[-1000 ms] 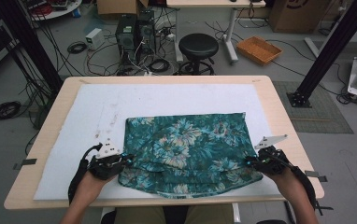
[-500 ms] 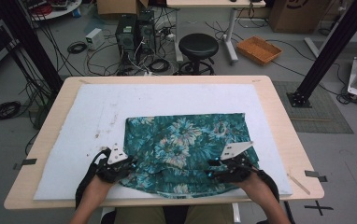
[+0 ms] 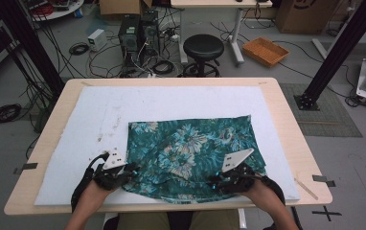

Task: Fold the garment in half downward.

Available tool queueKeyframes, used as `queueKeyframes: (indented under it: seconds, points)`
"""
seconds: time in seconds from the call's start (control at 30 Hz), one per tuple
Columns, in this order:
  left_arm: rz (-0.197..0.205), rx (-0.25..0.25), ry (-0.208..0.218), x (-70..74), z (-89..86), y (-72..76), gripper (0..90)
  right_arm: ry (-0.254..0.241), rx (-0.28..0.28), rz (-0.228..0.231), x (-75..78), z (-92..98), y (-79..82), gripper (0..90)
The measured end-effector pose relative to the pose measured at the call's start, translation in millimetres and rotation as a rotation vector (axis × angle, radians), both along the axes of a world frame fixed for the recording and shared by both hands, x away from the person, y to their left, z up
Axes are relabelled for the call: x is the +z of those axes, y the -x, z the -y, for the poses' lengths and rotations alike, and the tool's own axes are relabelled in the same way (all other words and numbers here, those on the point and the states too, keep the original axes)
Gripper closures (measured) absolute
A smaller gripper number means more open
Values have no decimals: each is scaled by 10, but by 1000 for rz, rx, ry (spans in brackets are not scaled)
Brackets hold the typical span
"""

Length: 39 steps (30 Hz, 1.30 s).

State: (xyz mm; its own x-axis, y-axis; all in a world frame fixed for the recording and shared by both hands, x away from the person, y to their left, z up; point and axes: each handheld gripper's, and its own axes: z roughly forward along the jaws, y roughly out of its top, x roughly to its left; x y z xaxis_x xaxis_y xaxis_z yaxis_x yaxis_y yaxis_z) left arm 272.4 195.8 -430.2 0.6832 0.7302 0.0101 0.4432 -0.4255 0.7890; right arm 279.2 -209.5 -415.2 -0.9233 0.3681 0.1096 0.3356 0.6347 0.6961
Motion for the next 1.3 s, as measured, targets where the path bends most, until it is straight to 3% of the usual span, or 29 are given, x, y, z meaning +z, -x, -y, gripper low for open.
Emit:
queueKeyframes:
  seconds: [0.07, 0.13, 0.17, 0.2, 0.23, 0.3, 0.37, 0.43, 0.47, 0.6, 0.67, 0.7, 0.73, 0.8, 0.9, 0.93, 0.97, 1.03, 1.1, 1.2, 1.27, 1.3]
  points:
    - [29, 42, 26, 8, -16, -18, 507, -29, -105, 60, 67, 177, -29, 648]
    - [49, 98, 25, 0, -31, -50, 486, 21, -307, 135, 103, 405, -80, 647]
    - [49, 98, 25, 0, -31, -50, 474, 21, -307, 135, 103, 405, -80, 647]
    - [53, 152, 22, -21, -48, -111, 474, 71, -412, 159, 100, 518, -108, 648]
    - [53, 184, 9, -36, -47, -145, 469, 148, -554, 143, 37, 719, -181, 649]
    - [45, 228, -14, -70, -40, -210, 464, 209, -636, 116, -61, 846, -230, 687]
    - [42, 247, -39, -109, -16, -235, 464, 220, -646, 80, -150, 927, -243, 774]
    - [33, 236, -59, -142, 12, -227, 465, 188, -638, 71, -192, 974, -212, 852]
    - [32, 235, -72, -152, 23, -217, 465, 196, -638, 72, -190, 979, -190, 876]
    - [42, 228, -76, -137, 37, -181, 465, 229, -644, 46, -147, 978, -102, 879]
    - [60, 241, -62, -118, 38, -207, 463, 209, -629, 34, -125, 983, -91, 735]
    - [65, 254, -55, -104, 32, -231, 456, 168, -639, 40, -104, 1002, -102, 673]
    - [69, 270, -48, -89, 26, -264, 444, 124, -661, 48, -75, 1027, -120, 650]
    - [72, 301, -26, -67, 15, -365, 440, 80, -720, 87, -16, 1074, -193, 569]
    - [43, 342, -13, -63, 20, -556, 429, 64, -799, 84, 5, 1118, -437, 503]
    - [43, 342, -13, -63, 20, -556, 423, 64, -799, 84, 5, 1118, -437, 503]
    - [11, 375, -28, -91, 31, -680, 423, 62, -811, 69, -3, 1116, -529, 493]
    - [-11, 402, -43, -128, 32, -761, 387, 78, -841, 26, -48, 1071, -770, 516]
    - [-35, 422, -54, -167, 17, -793, 387, 92, -859, -7, -88, 1039, -883, 537]
    - [-31, 429, -30, -189, -6, -762, 393, 118, -852, -66, -176, 1007, -993, 576]
    - [-24, 394, -18, -192, -5, -716, 482, 119, -852, -57, -183, 1002, -985, 643]
    - [-22, 373, -1, -200, 4, -687, 571, 112, -834, -63, -179, 1006, -973, 767]
